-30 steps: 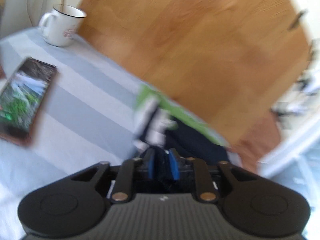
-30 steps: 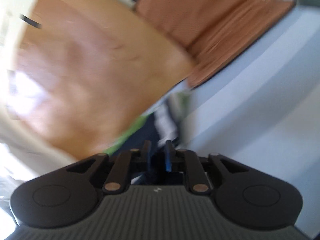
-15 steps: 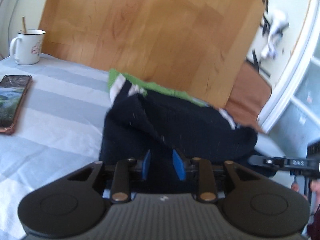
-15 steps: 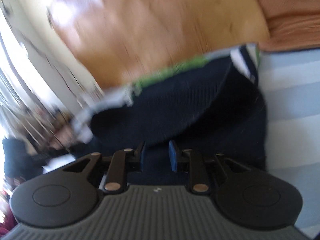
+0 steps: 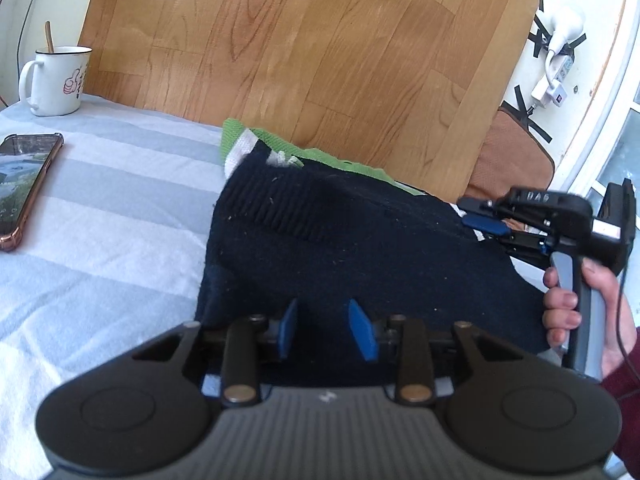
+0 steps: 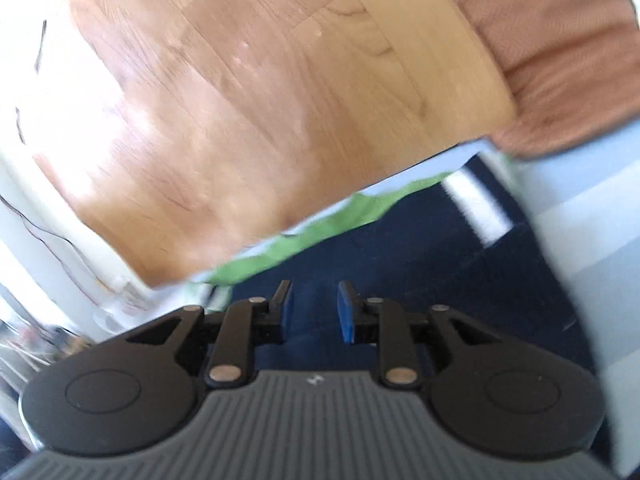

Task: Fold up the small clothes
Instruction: 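Grasp the sweater hem with the left gripper and fold it toward the collar, then open the left gripper and press the folded sweater flat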

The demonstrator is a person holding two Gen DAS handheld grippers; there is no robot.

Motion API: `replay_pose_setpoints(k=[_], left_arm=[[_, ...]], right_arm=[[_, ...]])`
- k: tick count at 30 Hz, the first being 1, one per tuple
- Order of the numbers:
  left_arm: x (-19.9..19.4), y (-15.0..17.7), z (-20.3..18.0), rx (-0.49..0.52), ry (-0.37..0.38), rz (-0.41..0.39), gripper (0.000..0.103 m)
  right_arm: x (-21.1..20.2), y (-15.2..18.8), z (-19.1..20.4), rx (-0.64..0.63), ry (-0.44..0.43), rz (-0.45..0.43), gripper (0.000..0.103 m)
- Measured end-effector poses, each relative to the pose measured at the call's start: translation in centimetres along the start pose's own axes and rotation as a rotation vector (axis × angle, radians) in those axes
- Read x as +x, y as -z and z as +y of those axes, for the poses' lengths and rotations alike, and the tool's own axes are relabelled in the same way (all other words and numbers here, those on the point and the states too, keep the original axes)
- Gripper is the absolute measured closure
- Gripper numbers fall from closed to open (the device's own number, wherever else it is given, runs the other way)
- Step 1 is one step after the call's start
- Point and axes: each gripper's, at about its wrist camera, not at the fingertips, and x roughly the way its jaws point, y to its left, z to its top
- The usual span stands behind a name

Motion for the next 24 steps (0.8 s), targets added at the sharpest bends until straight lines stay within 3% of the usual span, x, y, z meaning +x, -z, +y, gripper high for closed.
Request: replay_pose_setpoints(k=[7, 10, 12, 14, 20, 22, 24], left_arm=[[0.0, -0.1, 0.2, -0.002, 0.021, 0.002, 0.067], [0.0, -0.1, 0.2, -0.002, 0.023, 0.002, 0.067], [0.1, -0.1, 0.2, -0.001, 0.021, 0.002, 0.067], [0.1, -0.1, 0.1, 0.000, 0.021, 0.003, 0.067], [0.0, 0.0, 0.1, 0.005, 0.026, 0.003, 0.064], [0.0, 0.0, 0.0, 0.008, 0.027, 0.003, 0.063], [0.0, 0.0, 0.0, 0.010, 0.025, 0.003, 0.063]], right_arm=[[1.2, 4.7, 6.8, -0.330, -0.160, 0.232, 0.074], [3.2, 6.0, 7.5, -0.365, -0.138, 0.305, 0.074], [4.3, 6.0, 6.2, -0.333, -0.142, 0.264, 0.079], [4.2, 5.3, 4.8, -0.220, -0.148, 0.262, 0.082], [-2.0, 3.9, 1.5, -0.131, -0.095, 0.102, 0.067], [-4.2, 3.2, -0.4, -0.134, -0.033, 0.065, 0.067], [-5.2, 2.8, -2.2, -0.129, 0.090, 0.043, 0.067]])
